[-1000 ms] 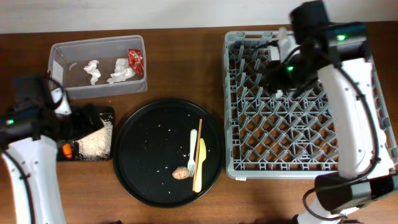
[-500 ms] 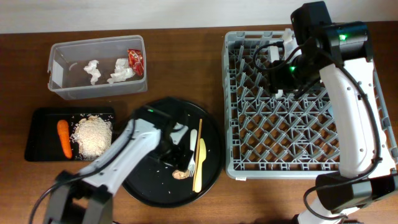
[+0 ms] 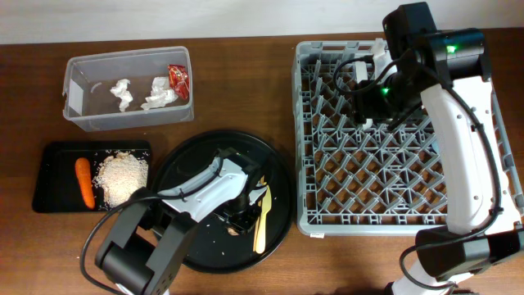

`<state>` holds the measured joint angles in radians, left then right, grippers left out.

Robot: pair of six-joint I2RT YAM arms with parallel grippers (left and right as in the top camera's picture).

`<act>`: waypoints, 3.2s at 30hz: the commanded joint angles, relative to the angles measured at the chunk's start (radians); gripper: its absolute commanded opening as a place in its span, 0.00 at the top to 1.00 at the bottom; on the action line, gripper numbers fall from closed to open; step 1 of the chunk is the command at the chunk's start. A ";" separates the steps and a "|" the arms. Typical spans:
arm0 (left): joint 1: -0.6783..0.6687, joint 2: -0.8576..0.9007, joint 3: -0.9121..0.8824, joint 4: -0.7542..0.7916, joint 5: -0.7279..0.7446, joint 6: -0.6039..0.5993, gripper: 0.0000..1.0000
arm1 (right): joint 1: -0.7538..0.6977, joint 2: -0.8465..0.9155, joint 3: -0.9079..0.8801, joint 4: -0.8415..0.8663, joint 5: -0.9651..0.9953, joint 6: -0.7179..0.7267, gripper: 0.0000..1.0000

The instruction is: Sort waste into correct bins and load items into the dishwasher rack

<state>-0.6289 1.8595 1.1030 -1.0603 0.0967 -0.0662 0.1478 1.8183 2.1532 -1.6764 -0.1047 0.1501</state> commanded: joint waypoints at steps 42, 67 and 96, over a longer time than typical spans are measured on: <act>0.930 -0.488 0.122 -0.024 0.019 -0.074 0.05 | 0.522 0.027 -0.027 0.115 0.039 0.301 0.33; 0.930 -0.488 0.122 -0.026 0.020 -0.075 0.05 | 0.761 0.143 -0.830 0.933 0.276 0.644 0.40; 0.930 -0.488 0.122 -0.031 0.020 -0.075 0.05 | 0.780 0.250 -0.678 0.773 0.342 0.719 0.85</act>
<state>0.2989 1.3800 1.2156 -1.0889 0.1024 -0.1398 0.9249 2.0716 1.4475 -0.8948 0.2020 0.8673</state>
